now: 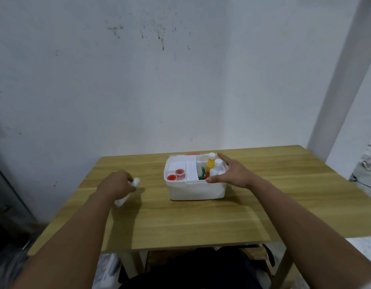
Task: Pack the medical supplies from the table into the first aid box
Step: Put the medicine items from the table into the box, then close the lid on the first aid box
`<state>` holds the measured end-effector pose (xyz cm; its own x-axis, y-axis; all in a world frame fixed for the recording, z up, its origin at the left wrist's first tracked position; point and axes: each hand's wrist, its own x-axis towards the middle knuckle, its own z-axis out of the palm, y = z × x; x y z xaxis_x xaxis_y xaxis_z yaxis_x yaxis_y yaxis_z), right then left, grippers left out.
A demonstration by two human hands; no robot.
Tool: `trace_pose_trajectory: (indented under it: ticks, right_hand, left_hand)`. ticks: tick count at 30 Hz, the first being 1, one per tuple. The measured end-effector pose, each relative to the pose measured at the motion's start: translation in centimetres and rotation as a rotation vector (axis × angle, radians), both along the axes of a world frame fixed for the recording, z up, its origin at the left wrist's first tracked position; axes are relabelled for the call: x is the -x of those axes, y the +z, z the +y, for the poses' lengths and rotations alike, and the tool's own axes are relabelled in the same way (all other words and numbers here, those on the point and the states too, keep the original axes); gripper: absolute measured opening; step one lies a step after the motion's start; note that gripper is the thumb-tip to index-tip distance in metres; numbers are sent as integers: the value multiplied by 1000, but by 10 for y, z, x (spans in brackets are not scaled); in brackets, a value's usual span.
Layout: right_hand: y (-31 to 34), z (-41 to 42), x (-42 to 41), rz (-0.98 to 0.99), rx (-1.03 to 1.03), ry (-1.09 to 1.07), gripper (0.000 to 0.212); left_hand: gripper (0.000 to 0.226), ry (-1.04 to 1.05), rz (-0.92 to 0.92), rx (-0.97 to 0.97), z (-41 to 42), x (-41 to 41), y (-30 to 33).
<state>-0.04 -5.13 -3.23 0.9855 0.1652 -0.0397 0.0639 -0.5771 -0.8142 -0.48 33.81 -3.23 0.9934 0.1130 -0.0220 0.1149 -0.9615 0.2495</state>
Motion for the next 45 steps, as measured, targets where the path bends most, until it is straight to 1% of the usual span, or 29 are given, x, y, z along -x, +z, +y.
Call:
trace_pose_trajectory:
  ticks: [3,5,8,11,15,17,19,20,21,24,26,28,29,31,32,33,35,38,41,43,45]
  right_hand:
    - [0,0,0,-2,0,1,131]
    - [0,0,-1,-5,-1,-2,130]
    - [1,1,0,-16,5,1,127]
    - [2,1,1,-27,7,10,120]
    - [2,0,0,-24,28,6,124]
    - [1,1,-1,-27,41,0,123]
    - [1,1,-3,-26,59,5,122]
    - [1,0,-5,-24,72,14,122]
    - [2,-2,-8,-12,67,24,123]
    - [6,-8,-17,44,-31,6,122]
    - [8,-10,-23,58,-104,-58,110]
    - [9,-10,-30,68,-191,-134,100]
    - [8,-11,-36,77,-226,-165,93]
    - [3,-11,-49,152,-294,-218,82]
    - [-1,-11,-57,206,-317,-248,85]
    - [-5,-11,-66,258,-330,-278,90]
    - [-15,-11,-84,332,-366,-324,103]
    - [-25,-9,-109,419,-512,-362,116]
    - [-27,-5,-125,482,-626,-389,114]
    - [-27,-3,-135,459,-652,-396,106]
    - [-21,-2,-141,400,-687,-382,97]
  left_hand:
    - [42,-15,-137,194,-28,-10,29]
    - [45,-58,-190,330,-52,-16,47]
    - [40,-126,-197,503,-91,-23,66]
    - [38,-158,-155,587,-128,-26,73]
    - [35,-177,-126,550,-158,-31,61]
    - [35,-192,-143,407,-166,-33,51]
    - [37,-221,-195,173,-171,-35,43]
    - [37,-225,-229,100,-171,-36,40]
    - [39,-221,-268,75,-170,-38,38]
    - [43,-145,-386,160,-153,-47,35]
    - [46,-60,-403,264,-135,-56,31]
    - [49,33,-340,402,-117,-68,24]
    - [50,74,-273,528,-109,-74,19]
    - [55,157,-65,836,-101,-85,13]
    - [58,186,46,941,-100,-88,9]
    - [61,196,129,1004,-99,-93,4]
    - [67,182,235,1077,-99,-102,-6]
    - [72,152,345,1177,-102,-119,-19]
    - [74,181,360,1288,-105,-136,-25]
    - [84,193,367,1334,-108,-149,-28]
    - [80,177,341,1370,-111,-157,-22]
